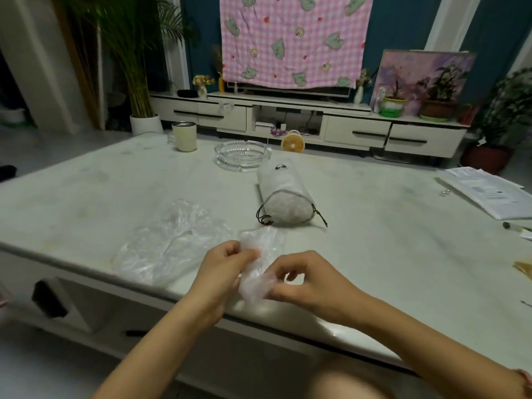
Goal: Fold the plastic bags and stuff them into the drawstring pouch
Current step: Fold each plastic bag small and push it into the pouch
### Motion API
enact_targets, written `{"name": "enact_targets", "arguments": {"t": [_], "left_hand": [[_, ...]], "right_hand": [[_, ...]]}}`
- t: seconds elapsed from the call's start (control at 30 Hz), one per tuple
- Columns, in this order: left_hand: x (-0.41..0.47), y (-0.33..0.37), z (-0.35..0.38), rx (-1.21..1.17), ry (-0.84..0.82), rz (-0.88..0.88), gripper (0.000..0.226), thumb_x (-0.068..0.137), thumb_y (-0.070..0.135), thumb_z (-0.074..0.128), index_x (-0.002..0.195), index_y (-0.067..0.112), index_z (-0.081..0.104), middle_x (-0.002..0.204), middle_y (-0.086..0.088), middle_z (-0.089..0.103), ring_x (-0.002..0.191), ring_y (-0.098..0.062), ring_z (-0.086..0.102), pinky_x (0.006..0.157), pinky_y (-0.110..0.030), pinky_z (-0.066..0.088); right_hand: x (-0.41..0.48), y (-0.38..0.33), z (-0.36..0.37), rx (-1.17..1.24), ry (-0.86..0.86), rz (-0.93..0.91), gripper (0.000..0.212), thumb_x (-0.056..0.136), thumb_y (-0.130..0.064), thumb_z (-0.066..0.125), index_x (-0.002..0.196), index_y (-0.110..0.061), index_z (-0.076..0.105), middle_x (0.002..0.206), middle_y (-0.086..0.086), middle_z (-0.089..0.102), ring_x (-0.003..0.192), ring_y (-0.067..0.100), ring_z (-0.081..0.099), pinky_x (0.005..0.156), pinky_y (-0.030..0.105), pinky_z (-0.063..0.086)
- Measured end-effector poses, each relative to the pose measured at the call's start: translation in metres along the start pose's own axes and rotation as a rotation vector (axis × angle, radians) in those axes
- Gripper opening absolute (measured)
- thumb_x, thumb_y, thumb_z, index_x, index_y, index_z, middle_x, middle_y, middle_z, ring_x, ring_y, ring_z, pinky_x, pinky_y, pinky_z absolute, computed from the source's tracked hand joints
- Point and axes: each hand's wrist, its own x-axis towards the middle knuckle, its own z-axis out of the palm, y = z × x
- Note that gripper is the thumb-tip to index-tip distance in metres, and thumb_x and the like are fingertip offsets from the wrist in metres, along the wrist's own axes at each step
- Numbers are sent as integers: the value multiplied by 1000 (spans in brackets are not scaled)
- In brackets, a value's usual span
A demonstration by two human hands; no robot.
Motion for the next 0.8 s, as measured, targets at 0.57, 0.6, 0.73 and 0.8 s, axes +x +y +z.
{"name": "enact_targets", "arguments": {"t": [0.57,0.6,0.73,0.8], "left_hand": [[-10,3,-3,82,-102,143,14,87,-1,57,101,-3,60,99,-22,65,88,-25,67,64,-29,58],[-10,3,-3,78,-113,143,14,87,-1,57,101,-2,60,98,-21,66,87,-25,68,64,-29,58],[-13,2,2,42,-161,156,15,87,-7,55,100,-3,59,96,-22,66,74,-23,67,53,-29,55],[-16,3,4,26,-153,174,19,86,-11,53,99,0,59,90,-15,66,58,-20,65,47,-25,52]], "right_hand": [[0,1,-4,209,326,460,44,75,-20,78,111,-21,53,110,-8,56,94,7,55,75,18,46],[0,1,-6,330,305,501,52,75,-18,78,119,-21,49,115,-5,55,99,9,57,74,20,49],[2,3,-7,780,208,505,29,84,6,61,107,-11,61,96,9,67,81,18,65,73,30,55],[5,2,-7,827,230,494,26,85,12,50,85,-11,63,72,3,62,54,9,53,54,19,43]]}}
